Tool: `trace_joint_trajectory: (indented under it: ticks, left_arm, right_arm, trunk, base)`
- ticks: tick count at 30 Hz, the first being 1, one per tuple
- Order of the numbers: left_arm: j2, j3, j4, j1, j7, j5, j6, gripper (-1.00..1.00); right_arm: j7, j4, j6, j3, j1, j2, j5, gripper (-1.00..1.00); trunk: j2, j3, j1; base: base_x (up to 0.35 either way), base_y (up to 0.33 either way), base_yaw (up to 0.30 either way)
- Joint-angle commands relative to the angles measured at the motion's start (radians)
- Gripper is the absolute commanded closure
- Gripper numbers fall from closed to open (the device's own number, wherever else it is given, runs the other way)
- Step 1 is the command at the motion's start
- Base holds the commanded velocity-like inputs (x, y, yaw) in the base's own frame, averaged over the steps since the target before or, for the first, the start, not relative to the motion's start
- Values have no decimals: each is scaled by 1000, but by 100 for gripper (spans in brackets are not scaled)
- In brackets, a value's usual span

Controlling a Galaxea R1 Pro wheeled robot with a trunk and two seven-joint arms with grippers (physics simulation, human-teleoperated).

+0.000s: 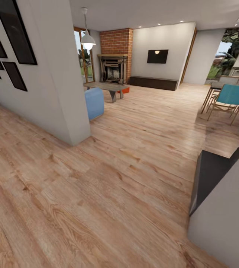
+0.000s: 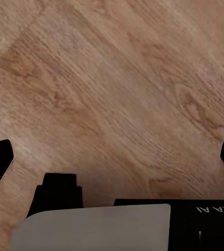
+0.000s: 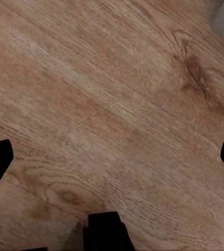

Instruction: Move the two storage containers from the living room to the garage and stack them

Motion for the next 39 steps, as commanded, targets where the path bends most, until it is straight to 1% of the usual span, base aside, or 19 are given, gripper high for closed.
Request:
trace_joint_trajectory:
  ticks: [1, 27, 39]
  left_arm:
    - [0, -9, 1, -1, -4, 10, -3, -100]
    - [0, -8, 1, -1, -4, 10, -3, -100]
    - [0, -8, 1, -1, -4, 10, -4, -100]
  right_arm:
    - [-5, 1, -4, 9, -1, 0, -10, -100]
    - [-5, 1, -4, 9, -1, 0, -10, -100]
    - [-5, 1, -4, 9, -1, 0, -10, -100]
  trunk:
    - [0, -1, 1]
    - [0, -1, 1]
    - [0, -1, 1]
  base:
    - [341, 0, 1]
    - [341, 0, 0]
    - [334, -89, -25]
